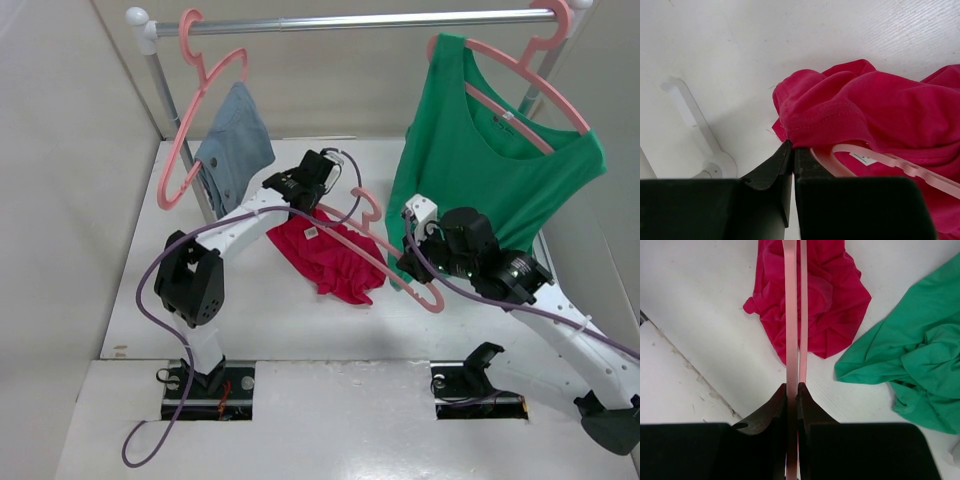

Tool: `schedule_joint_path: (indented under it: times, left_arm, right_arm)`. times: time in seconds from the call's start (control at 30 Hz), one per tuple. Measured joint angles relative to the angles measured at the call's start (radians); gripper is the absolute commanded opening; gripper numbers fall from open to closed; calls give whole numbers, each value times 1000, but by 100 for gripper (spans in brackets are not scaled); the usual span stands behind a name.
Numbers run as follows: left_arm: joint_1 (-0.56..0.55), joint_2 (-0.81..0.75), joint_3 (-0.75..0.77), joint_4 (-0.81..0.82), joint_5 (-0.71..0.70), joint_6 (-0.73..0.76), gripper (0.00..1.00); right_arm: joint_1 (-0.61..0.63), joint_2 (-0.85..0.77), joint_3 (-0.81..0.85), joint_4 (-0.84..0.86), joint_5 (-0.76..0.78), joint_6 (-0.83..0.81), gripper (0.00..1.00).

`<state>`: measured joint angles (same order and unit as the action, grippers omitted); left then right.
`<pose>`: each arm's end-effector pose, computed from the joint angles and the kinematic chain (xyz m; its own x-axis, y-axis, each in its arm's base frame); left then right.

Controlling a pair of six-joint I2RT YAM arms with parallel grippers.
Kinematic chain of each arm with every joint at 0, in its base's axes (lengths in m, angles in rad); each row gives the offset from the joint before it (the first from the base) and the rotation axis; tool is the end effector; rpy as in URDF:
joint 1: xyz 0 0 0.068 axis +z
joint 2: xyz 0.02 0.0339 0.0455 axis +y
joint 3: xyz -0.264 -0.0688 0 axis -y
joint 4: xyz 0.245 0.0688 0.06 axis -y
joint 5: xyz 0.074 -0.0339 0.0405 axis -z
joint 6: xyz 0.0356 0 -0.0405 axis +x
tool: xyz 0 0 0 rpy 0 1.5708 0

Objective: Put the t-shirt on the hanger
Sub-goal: Place tshirt on hanger

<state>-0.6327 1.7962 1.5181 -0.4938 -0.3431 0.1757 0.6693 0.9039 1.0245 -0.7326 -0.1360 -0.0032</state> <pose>0.3362 -0.2317 0.2863 -0.4905 0.5638 -0.6645 0.4552 0.8160 0.3563 0.1399 0.1168 0.3472 -0.4483 -0.3587 -0.8187 -0.7032 0.7070 0.0753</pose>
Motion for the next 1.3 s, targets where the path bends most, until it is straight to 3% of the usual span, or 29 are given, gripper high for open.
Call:
schedule_joint_path:
  times: [0.73, 1.03, 1.3]
  left_arm:
    - [-2, -14, 18, -52, 108, 27, 0]
    - [-15, -25, 107, -78, 143, 30, 0]
    - [-18, -53, 201, -133, 338, 48, 0]
  right_arm:
    - [17, 113, 71, 8, 76, -78, 0]
    - [39, 138, 29, 81, 73, -122, 0]
    - [50, 92, -76, 167, 45, -134, 0]
